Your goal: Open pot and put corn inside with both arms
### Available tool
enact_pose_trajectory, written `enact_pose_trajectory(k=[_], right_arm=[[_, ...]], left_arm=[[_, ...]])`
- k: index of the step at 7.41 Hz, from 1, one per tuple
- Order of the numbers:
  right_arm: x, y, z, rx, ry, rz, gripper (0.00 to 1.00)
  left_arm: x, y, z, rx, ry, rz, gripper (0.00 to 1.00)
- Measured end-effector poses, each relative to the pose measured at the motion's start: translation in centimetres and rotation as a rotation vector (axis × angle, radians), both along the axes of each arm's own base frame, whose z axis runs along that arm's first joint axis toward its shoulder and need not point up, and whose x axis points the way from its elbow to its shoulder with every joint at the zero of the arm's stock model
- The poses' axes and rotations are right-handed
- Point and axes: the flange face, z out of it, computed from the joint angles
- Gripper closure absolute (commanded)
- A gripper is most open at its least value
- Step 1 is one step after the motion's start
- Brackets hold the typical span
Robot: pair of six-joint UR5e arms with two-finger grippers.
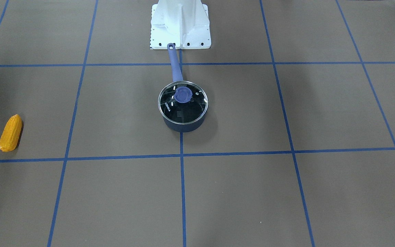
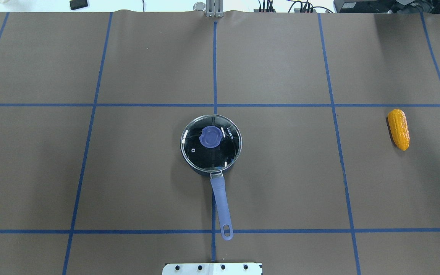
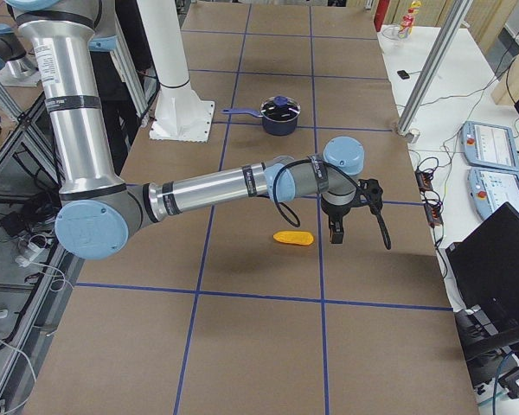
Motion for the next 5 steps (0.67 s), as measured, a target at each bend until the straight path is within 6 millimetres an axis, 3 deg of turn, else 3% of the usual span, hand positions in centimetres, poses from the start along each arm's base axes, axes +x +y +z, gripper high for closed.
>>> enact_pose_trajectory(k=[3,5], right_arm=[[-0.3,-0.2,-0.4,0.008,-0.002,-0.006,0.00],[-2.1,-1.1,0.3,-0.009,0.017,-0.029,0.00]], left_arm=[[0.0,-0.1,-0.2,-0.001,0.001,-0.003,0.02],[0.2,-1.0,-2.1,-0.023,0.021,-0.044,0.02]])
